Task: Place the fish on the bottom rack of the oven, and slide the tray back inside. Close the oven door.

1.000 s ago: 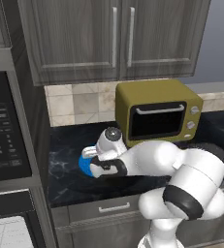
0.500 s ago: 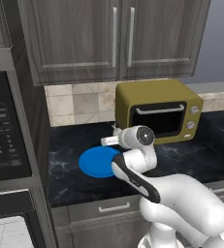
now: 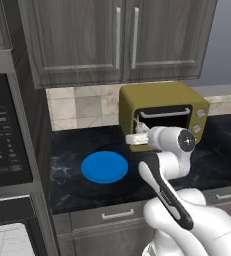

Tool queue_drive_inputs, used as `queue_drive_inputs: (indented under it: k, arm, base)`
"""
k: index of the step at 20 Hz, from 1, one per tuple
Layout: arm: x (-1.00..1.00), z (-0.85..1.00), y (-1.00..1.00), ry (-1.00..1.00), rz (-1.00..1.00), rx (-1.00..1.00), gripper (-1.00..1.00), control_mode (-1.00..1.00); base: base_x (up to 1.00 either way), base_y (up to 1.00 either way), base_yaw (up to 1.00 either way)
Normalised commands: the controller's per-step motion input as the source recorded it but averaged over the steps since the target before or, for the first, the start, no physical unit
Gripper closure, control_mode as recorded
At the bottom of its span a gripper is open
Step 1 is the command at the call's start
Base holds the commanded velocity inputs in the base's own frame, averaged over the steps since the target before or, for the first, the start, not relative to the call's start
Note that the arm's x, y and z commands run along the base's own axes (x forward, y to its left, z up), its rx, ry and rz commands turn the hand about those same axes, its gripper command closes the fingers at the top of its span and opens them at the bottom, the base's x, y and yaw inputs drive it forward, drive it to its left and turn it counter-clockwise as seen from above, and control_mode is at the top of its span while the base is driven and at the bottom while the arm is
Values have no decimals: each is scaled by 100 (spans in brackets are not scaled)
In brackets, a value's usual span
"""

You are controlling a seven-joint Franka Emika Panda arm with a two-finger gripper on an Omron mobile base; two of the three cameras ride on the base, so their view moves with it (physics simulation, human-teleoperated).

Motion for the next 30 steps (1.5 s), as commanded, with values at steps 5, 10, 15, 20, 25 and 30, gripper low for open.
queue_drive_inputs:
  k: [5, 10, 15, 20, 25, 30]
  arm:
    - [0, 0, 0, 0, 0, 0, 100, 100]
    - [0, 0, 0, 0, 0, 0, 100, 100]
    - [0, 0, 0, 0, 0, 0, 100, 100]
    - [0, 0, 0, 0, 0, 0, 100, 100]
    - [0, 0, 0, 0, 0, 0, 100, 100]
    - [0, 0, 0, 0, 0, 0, 100, 100]
  base:
    - [-70, 0, 0]
    - [-91, 4, 2]
    - [-11, 30, 43]
    - [32, 26, 69]
    - [24, 5, 68]
    - [61, 11, 55]
